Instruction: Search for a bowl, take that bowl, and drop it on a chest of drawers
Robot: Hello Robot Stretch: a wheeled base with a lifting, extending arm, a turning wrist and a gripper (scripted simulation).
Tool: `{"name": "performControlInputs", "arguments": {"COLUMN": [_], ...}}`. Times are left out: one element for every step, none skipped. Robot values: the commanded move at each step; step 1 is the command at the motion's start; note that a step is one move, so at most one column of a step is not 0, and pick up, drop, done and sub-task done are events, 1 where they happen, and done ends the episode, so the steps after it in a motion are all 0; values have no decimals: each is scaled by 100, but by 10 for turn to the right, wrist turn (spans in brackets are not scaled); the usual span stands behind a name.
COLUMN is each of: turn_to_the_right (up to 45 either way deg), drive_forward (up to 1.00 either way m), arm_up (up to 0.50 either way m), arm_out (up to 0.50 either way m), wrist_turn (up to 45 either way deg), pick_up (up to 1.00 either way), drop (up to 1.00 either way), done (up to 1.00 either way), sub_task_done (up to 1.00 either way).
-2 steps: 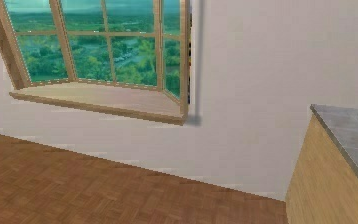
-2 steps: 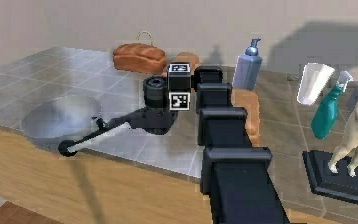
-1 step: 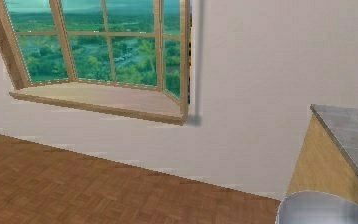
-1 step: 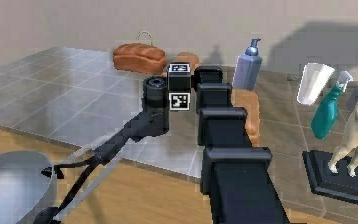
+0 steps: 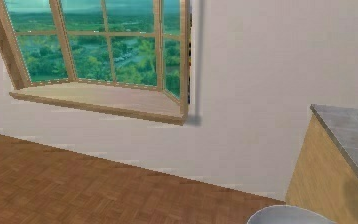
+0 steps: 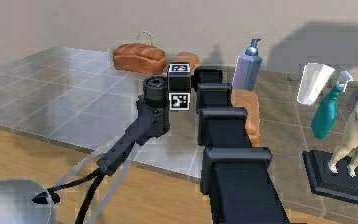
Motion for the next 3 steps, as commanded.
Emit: {"name": "performControlInputs", "arguments": {"turn_to_the_right": [0,-450,-240], "drive_forward": [0,0,0], "arm_up": [0,0,0], "arm_out": [-18,0,0], "wrist_turn": [0,0,0], "pick_up": [0,0,0], "drop": [0,0,0], "done": [0,0,0], "sub_task_done": [0,0,0]}}
